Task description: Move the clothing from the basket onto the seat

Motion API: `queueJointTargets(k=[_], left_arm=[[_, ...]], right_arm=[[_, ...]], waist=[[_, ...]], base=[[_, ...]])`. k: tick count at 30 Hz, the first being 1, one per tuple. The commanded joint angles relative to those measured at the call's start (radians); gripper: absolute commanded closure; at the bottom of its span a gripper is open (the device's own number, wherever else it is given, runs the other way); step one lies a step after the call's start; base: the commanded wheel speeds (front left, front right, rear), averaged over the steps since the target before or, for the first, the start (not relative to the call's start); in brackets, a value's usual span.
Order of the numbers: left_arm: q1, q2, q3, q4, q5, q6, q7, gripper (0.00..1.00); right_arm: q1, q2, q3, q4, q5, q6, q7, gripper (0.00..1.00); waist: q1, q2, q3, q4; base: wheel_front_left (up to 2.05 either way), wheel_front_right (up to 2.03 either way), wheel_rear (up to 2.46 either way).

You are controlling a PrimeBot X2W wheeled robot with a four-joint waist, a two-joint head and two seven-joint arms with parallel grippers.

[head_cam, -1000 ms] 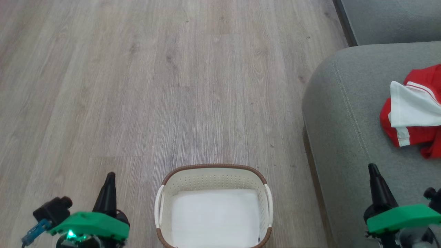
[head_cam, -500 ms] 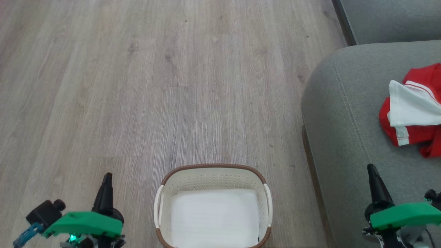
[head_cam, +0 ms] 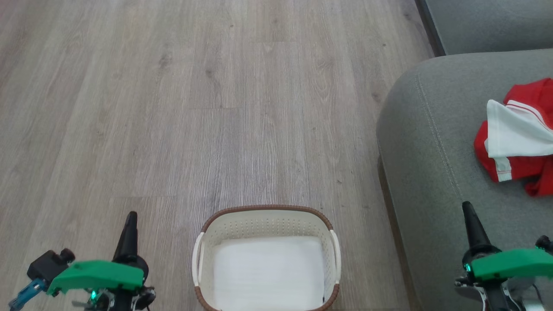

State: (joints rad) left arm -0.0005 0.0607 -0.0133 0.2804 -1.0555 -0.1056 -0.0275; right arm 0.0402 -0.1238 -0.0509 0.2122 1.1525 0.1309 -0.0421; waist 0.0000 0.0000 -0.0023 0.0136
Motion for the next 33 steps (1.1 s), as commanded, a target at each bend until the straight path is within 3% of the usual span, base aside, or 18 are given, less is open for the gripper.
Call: queueJointTargets(k=[1, 33], left_arm=[[-0.059, 0.004, 0.035, -0.034, -0.022, -0.007, 0.004, 1.00], [-0.093, -0.006, 0.099, -0.035, -0.390, -0.019, 0.099, 1.00]], right_arm=[[-0.059, 0.000, 0.006, -0.029, 0.021, 0.000, 0.009, 1.00], [-0.120, 0.044, -0.033, 0.013, 0.330, 0.000, 0.103, 1.00]], waist=[[0.0000, 0.0000, 0.000, 0.000], [0.0000, 0.0000, 0.004, -0.009]], base=[[0.00, 0.00, 0.00], [0.00, 0.00, 0.00]])
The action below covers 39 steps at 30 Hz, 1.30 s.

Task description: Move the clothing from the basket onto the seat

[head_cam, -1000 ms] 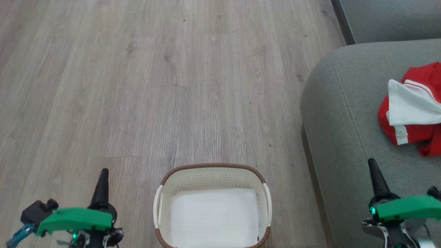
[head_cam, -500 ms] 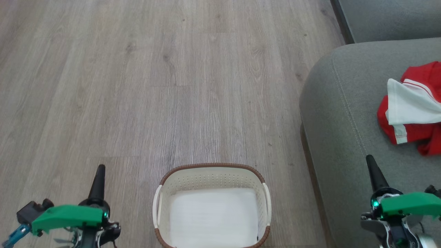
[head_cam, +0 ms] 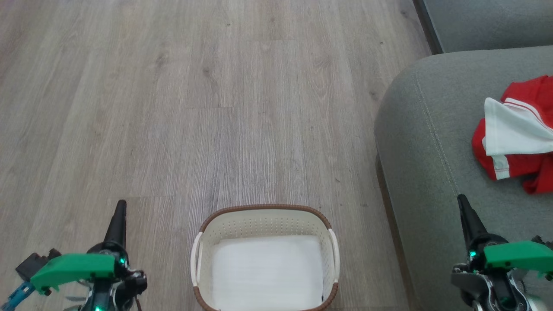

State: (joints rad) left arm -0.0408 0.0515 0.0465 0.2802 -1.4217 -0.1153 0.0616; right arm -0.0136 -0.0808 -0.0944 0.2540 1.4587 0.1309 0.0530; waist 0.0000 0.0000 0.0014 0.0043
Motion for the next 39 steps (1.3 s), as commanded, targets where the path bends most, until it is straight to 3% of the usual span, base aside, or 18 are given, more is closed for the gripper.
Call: queueJointTargets(k=[1, 16, 39], left_arm=[[-0.052, 0.003, 0.039, -0.035, -0.024, -0.010, 0.010, 1.00], [-0.067, -0.001, 0.068, -0.035, -0.187, -0.015, 0.052, 1.00], [-0.067, -0.001, 0.068, -0.035, -0.187, -0.015, 0.052, 1.00]], right_arm=[[-0.066, 0.001, 0.011, -0.028, 0.024, 0.000, 0.008, 1.00], [-0.093, 0.021, -0.007, -0.010, 0.160, 0.000, 0.050, 1.00], [-0.094, 0.024, -0.011, -0.010, 0.157, 0.000, 0.053, 1.00]], waist=[[0.0000, 0.0000, 0.000, 0.000], [0.0000, 0.0000, 0.002, -0.004], [0.0000, 0.0000, 0.002, -0.004]], base=[[0.00, 0.00, 0.00], [0.00, 0.00, 0.00], [0.00, 0.00, 0.00]])
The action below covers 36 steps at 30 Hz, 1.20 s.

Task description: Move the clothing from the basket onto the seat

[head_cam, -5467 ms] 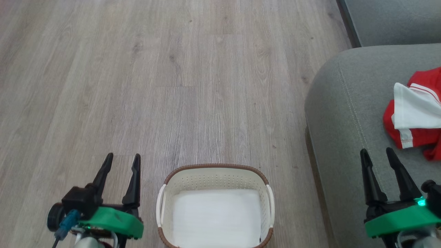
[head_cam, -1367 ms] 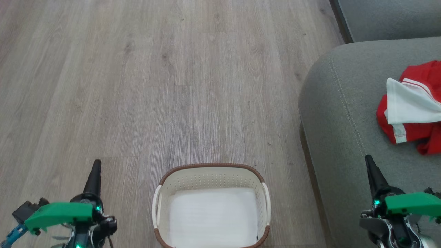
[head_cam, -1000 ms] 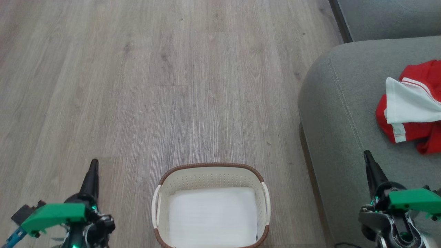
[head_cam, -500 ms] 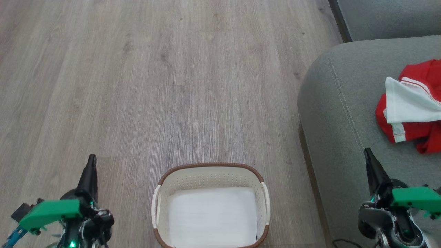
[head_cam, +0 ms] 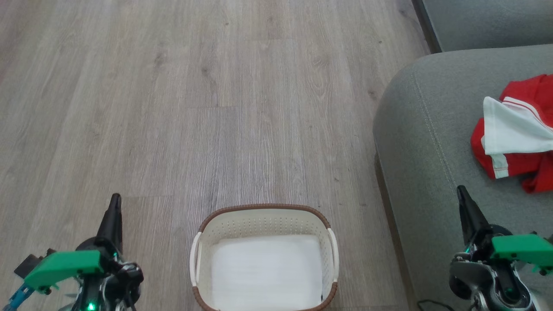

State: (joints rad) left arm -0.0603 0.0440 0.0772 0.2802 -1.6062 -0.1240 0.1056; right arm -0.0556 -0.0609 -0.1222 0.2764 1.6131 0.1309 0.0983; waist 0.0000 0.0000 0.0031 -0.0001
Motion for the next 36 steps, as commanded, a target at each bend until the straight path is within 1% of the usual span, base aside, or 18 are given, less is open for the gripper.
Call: queueJointTargets(k=[1, 36], left_arm=[[-0.048, 0.006, 0.037, -0.035, -0.002, -0.007, 0.008, 1.00], [-0.048, 0.006, 0.037, -0.035, -0.002, -0.007, 0.008, 1.00]], right_arm=[[-0.052, 0.004, 0.017, -0.032, 0.003, 0.000, 0.008, 1.00], [-0.052, 0.007, 0.013, -0.032, -0.001, 0.000, 0.011, 1.00]], waist=[[0.0000, 0.0000, 0.000, 0.000], [0.0000, 0.0000, 0.000, 0.000]], base=[[0.00, 0.00, 0.00], [0.00, 0.00, 0.00]])
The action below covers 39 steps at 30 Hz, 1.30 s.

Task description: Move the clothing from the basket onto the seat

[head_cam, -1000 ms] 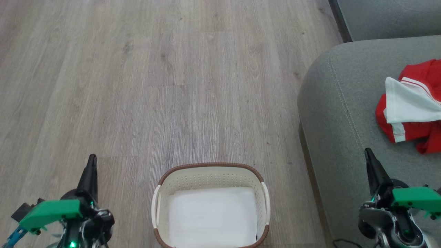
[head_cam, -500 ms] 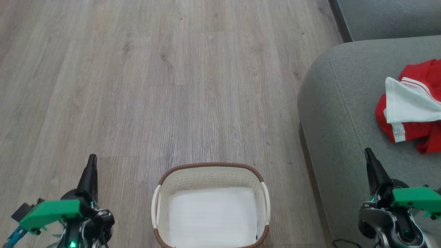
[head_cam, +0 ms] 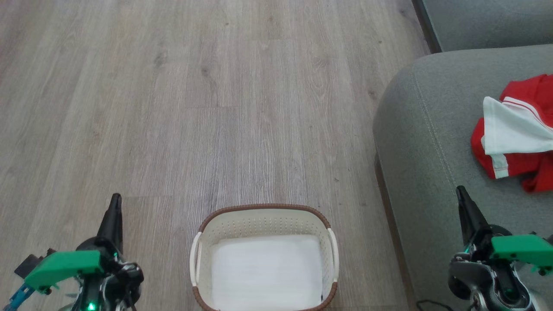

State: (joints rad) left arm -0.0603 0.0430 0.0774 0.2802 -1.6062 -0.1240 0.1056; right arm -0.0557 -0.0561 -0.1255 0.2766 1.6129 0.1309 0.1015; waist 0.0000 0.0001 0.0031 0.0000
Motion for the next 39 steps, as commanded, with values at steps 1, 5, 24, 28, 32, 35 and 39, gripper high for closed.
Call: queueJointTargets(k=[1, 5, 24, 28, 32, 35, 39], left_arm=[[-0.048, 0.007, 0.037, -0.035, -0.002, -0.007, 0.008, 1.00], [-0.048, 0.007, 0.037, -0.035, -0.002, -0.007, 0.008, 1.00], [-0.048, 0.007, 0.036, -0.035, -0.002, -0.007, 0.008, 1.00], [-0.048, 0.007, 0.036, -0.035, -0.002, -0.007, 0.008, 1.00], [-0.048, 0.007, 0.036, -0.035, -0.002, -0.007, 0.008, 1.00], [-0.048, 0.007, 0.036, -0.035, -0.002, -0.007, 0.008, 1.00], [-0.048, 0.007, 0.036, -0.035, -0.002, -0.007, 0.008, 1.00]], right_arm=[[-0.052, 0.002, 0.016, -0.032, 0.000, 0.000, 0.008, 1.00], [-0.052, 0.002, 0.016, -0.032, -0.001, 0.000, 0.008, 1.00], [-0.052, 0.003, 0.015, -0.032, -0.002, 0.000, 0.009, 1.00], [-0.052, 0.003, 0.014, -0.032, -0.002, 0.000, 0.010, 1.00], [-0.052, 0.003, 0.014, -0.032, -0.002, 0.000, 0.010, 1.00], [-0.052, 0.004, 0.014, -0.032, -0.002, 0.000, 0.010, 1.00], [-0.052, 0.004, 0.014, -0.032, -0.003, 0.000, 0.010, 1.00]], waist=[[0.0000, -0.0001, 0.000, 0.000], [0.0000, -0.0001, 0.000, 0.000], [0.0000, -0.0001, 0.000, 0.000], [0.0000, -0.0001, 0.000, 0.000], [0.0000, -0.0001, 0.000, 0.000], [0.0000, -0.0001, 0.000, 0.000], [0.0000, -0.0001, 0.000, 0.000]], base=[[0.00, 0.00, 0.00], [0.00, 0.00, 0.00], [0.00, 0.00, 0.00], [0.00, 0.00, 0.00], [0.00, 0.00, 0.00], [0.00, 0.00, 0.00], [0.00, 0.00, 0.00]])
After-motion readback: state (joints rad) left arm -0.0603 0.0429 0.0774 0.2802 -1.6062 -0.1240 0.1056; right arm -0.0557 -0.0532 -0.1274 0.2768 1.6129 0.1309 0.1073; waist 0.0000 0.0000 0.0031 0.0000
